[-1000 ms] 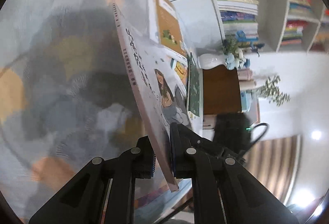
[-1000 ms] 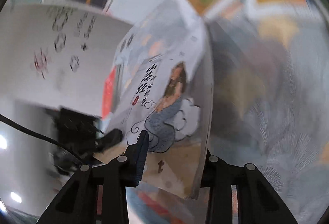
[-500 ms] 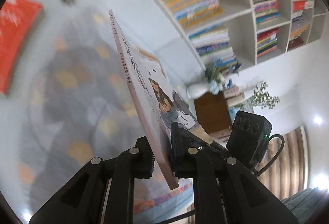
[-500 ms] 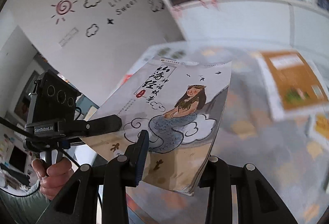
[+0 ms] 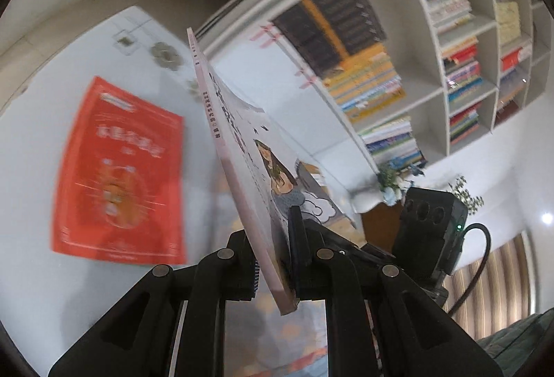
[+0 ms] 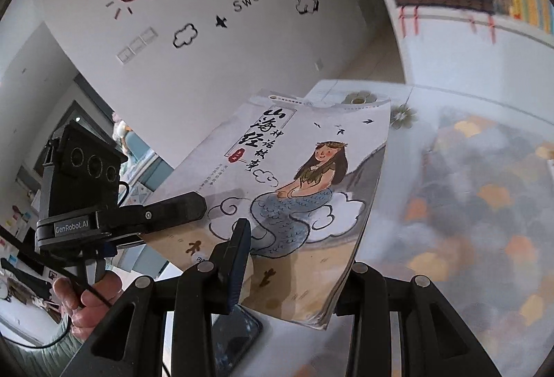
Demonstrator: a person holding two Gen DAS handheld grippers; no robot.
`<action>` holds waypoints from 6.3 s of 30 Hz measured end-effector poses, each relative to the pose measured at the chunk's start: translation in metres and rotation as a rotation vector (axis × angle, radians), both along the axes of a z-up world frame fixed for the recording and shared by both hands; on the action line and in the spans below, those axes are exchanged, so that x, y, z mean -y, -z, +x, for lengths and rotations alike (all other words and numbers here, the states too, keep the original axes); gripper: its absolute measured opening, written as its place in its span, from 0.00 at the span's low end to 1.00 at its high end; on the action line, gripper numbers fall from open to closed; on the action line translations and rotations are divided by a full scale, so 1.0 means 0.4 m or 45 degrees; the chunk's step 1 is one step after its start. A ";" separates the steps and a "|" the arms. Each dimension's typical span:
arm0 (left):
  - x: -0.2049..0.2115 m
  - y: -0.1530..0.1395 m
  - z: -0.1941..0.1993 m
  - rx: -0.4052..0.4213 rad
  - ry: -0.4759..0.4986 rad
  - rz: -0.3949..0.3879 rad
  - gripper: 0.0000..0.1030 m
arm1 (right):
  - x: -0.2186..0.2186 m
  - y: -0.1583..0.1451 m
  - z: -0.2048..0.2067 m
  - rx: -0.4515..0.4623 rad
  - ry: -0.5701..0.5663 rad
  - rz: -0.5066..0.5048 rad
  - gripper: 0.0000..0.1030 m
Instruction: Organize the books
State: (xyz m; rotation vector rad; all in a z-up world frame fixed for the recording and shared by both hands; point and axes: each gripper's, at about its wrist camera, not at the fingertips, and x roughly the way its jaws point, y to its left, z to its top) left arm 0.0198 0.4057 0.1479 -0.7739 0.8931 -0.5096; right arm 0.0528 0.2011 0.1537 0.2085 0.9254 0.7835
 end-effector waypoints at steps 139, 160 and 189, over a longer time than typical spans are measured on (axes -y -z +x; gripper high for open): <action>1.222 0.313 0.460 -0.220 0.209 0.813 0.20 | 1.224 0.333 0.399 -0.214 0.615 -0.231 0.43; 1.107 0.320 -0.055 -0.337 0.531 0.877 0.21 | 1.086 0.383 -0.207 -0.545 0.392 -0.225 0.44; 0.578 0.162 -0.137 -0.297 -0.095 0.488 0.21 | 0.773 0.096 -0.161 -0.386 0.161 0.433 0.55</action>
